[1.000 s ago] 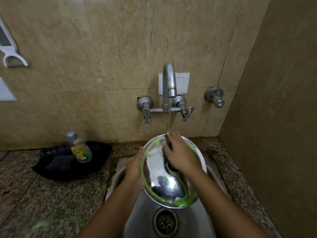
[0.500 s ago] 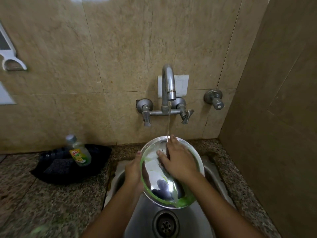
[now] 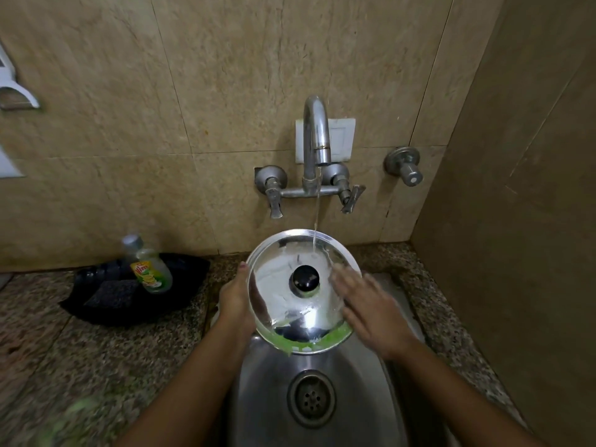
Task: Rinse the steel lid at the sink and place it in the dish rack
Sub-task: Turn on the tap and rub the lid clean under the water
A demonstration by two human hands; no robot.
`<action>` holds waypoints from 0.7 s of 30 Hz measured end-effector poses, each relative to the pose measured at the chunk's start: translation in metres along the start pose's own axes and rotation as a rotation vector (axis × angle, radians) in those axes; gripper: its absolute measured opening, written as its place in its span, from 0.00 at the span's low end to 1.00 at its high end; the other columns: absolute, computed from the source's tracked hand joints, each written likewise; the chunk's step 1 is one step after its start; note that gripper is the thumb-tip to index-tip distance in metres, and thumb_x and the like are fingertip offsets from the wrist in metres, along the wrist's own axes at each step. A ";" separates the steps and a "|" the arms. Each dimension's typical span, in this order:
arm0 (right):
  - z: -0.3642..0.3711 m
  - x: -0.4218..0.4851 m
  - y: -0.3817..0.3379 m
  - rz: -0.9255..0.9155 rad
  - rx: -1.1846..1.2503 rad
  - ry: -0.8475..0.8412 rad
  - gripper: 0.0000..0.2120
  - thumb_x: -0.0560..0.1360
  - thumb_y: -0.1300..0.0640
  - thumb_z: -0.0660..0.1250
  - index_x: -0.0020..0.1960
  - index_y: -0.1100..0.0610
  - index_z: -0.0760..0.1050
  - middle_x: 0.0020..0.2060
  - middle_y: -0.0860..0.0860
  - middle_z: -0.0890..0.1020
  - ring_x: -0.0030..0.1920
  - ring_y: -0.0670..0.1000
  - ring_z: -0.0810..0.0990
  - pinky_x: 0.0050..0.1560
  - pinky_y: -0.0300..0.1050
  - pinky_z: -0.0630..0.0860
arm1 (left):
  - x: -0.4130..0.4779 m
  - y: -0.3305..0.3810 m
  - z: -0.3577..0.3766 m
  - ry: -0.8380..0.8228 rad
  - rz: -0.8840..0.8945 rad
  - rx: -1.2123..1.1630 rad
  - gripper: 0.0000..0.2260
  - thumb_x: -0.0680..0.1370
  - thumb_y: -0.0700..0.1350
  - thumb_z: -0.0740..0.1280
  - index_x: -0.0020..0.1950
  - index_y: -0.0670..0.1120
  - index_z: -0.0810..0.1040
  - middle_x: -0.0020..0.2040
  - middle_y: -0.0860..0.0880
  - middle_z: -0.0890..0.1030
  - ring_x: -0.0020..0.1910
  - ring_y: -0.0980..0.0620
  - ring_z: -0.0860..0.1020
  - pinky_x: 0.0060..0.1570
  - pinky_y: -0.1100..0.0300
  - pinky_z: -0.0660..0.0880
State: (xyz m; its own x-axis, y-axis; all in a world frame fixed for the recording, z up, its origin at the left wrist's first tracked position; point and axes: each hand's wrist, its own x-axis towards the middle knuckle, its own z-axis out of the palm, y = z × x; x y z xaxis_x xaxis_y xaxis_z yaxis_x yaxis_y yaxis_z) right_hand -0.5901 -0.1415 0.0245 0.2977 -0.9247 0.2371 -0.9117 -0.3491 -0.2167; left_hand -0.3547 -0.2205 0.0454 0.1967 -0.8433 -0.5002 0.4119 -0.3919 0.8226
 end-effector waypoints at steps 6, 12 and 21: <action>-0.007 0.043 -0.014 0.147 0.024 0.143 0.27 0.80 0.47 0.45 0.77 0.52 0.57 0.77 0.48 0.60 0.77 0.45 0.54 0.76 0.48 0.52 | -0.013 -0.011 0.014 -0.006 0.019 -0.029 0.13 0.77 0.51 0.67 0.48 0.40 0.80 0.44 0.42 0.83 0.47 0.41 0.81 0.52 0.50 0.77; 0.036 0.000 -0.061 0.116 0.005 0.128 0.27 0.81 0.50 0.48 0.78 0.51 0.49 0.78 0.47 0.51 0.78 0.47 0.47 0.77 0.47 0.49 | -0.015 -0.010 0.022 0.089 -0.022 -0.162 0.20 0.79 0.54 0.62 0.60 0.39 0.75 0.53 0.42 0.78 0.50 0.43 0.76 0.47 0.53 0.71; 0.027 0.017 -0.015 0.362 0.369 0.589 0.19 0.80 0.53 0.58 0.70 0.52 0.68 0.71 0.52 0.67 0.70 0.47 0.65 0.68 0.44 0.62 | -0.007 -0.012 0.013 0.044 0.116 -0.113 0.16 0.74 0.56 0.68 0.48 0.42 0.81 0.43 0.43 0.83 0.45 0.43 0.82 0.54 0.46 0.78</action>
State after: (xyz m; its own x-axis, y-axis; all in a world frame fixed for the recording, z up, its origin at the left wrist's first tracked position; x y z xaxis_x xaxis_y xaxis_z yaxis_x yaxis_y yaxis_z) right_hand -0.5635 -0.1561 0.0065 -0.2936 -0.7937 0.5327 -0.7395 -0.1645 -0.6528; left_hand -0.3722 -0.2150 0.0425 0.2862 -0.8628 -0.4167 0.4810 -0.2468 0.8413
